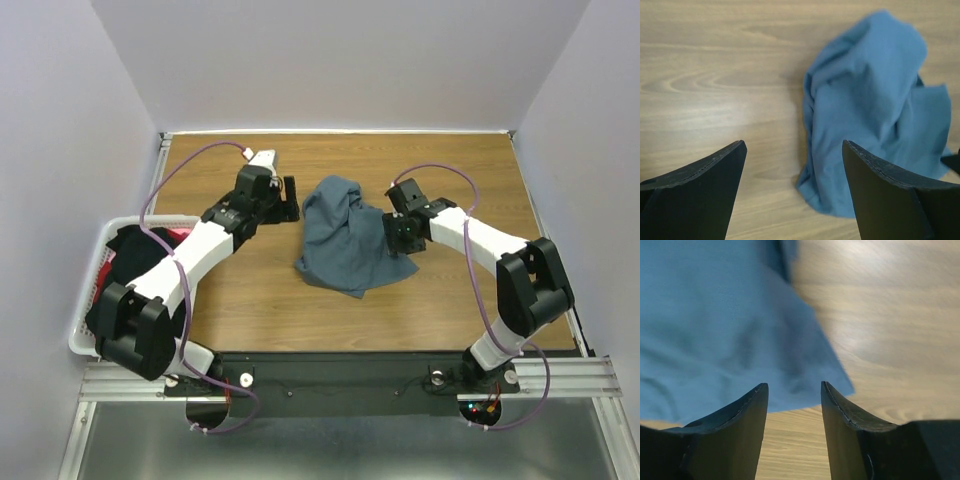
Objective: Fold and stack the t-shirts
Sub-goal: Move the tshirt to the center of the board, then flatten the tshirt out
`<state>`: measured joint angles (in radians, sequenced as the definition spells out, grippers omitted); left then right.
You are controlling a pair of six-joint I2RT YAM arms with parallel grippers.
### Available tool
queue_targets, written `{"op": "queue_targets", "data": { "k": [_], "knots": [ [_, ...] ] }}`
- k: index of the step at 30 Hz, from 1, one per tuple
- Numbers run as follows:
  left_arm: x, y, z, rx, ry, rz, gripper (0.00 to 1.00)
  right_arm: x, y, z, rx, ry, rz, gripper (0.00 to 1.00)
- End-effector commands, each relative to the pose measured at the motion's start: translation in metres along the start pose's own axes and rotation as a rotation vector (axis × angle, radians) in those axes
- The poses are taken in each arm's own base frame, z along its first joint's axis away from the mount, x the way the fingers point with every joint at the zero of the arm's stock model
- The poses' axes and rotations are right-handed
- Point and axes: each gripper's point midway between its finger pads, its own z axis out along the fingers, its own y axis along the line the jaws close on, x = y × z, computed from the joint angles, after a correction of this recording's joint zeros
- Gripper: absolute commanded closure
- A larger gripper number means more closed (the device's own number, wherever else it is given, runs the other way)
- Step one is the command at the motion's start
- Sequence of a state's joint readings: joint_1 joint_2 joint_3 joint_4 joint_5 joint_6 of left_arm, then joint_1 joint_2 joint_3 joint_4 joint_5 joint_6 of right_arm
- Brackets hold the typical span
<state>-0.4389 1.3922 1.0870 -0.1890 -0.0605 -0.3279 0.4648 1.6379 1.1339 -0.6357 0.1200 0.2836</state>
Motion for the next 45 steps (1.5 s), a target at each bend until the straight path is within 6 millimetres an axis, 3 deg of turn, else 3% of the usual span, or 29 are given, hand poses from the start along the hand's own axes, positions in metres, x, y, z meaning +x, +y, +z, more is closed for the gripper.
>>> {"op": "queue_targets", "data": {
  "k": [1, 6, 11, 17, 19, 21, 25, 30, 31, 32, 34, 35, 37, 38, 39, 40, 41, 42, 43, 44, 45],
  "knots": [
    [0.017, -0.016, -0.007, 0.090, -0.007, 0.058, 0.12, 0.006, -0.023, 0.003, 0.128, -0.023, 0.080, 0.48],
    [0.040, -0.025, -0.003, 0.127, 0.045, 0.060, 0.12, 0.036, -0.035, 0.019, 0.182, 0.051, 0.103, 0.49],
    [0.049, -0.047, 0.000, 0.160, 0.064, 0.089, 0.12, 0.045, -0.034, 0.034, 0.182, 0.087, 0.094, 0.50],
    [0.071, -0.053, 0.013, 0.127, 0.111, 0.095, 0.13, 0.058, -0.032, 0.048, 0.167, 0.120, 0.083, 0.52],
    [0.082, -0.054, 0.018, 0.116, 0.138, 0.101, 0.14, 0.062, -0.033, 0.049, 0.164, 0.132, 0.074, 0.60],
    [0.092, -0.051, 0.026, 0.094, 0.161, 0.108, 0.16, 0.062, -0.033, 0.048, 0.162, 0.130, 0.071, 0.76],
    [0.105, -0.049, 0.044, 0.054, 0.196, 0.119, 0.27, 0.039, -0.026, 0.035, 0.131, 0.061, 0.083, 0.97],
    [0.109, -0.061, 0.080, 0.053, 0.231, 0.144, 0.48, -0.011, -0.021, -0.006, 0.104, -0.078, 0.101, 0.99],
    [0.109, -0.065, 0.084, 0.069, 0.241, 0.147, 0.59, -0.019, -0.020, -0.014, 0.104, -0.104, 0.104, 0.99],
    [0.097, -0.076, 0.088, 0.092, 0.220, 0.147, 0.66, -0.033, -0.019, -0.027, 0.100, -0.144, 0.109, 0.99],
    [0.092, -0.082, 0.098, 0.097, 0.219, 0.152, 0.81, -0.055, -0.021, -0.051, 0.102, -0.223, 0.119, 0.99],
    [0.073, -0.091, 0.100, 0.113, 0.183, 0.163, 0.85, -0.073, -0.022, -0.067, 0.110, -0.278, 0.127, 0.99],
    [0.055, -0.099, 0.110, 0.116, 0.154, 0.185, 0.94, -0.094, -0.025, -0.096, 0.111, -0.366, 0.144, 0.99],
    [0.017, -0.114, 0.110, 0.134, 0.085, 0.201, 0.95, -0.104, -0.031, -0.109, 0.133, -0.408, 0.154, 0.99],
    [0.010, -0.117, 0.121, 0.128, 0.083, 0.217, 0.96, -0.121, -0.030, -0.131, 0.124, -0.473, 0.166, 0.99],
    [-0.009, -0.125, 0.125, 0.137, 0.050, 0.226, 0.97, -0.130, -0.031, -0.150, 0.116, -0.523, 0.176, 0.99],
    [-0.063, -0.146, 0.116, 0.168, -0.048, 0.217, 0.97, -0.139, -0.031, -0.165, 0.104, -0.563, 0.182, 0.99],
    [-0.075, -0.150, 0.129, 0.165, -0.062, 0.244, 0.97, -0.154, -0.028, -0.188, 0.076, -0.621, 0.177, 0.99],
    [-0.097, -0.160, 0.127, 0.174, -0.104, 0.249, 0.97, -0.161, -0.025, -0.203, 0.052, -0.655, 0.173, 0.99],
    [-0.144, -0.176, 0.116, 0.199, -0.201, 0.244, 0.97, -0.166, -0.014, -0.216, -0.018, -0.675, 0.149, 0.99],
    [-0.167, -0.182, 0.108, 0.210, -0.257, 0.257, 0.97, -0.176, -0.007, -0.236, -0.062, -0.718, 0.127, 0.99]
  ]
}}
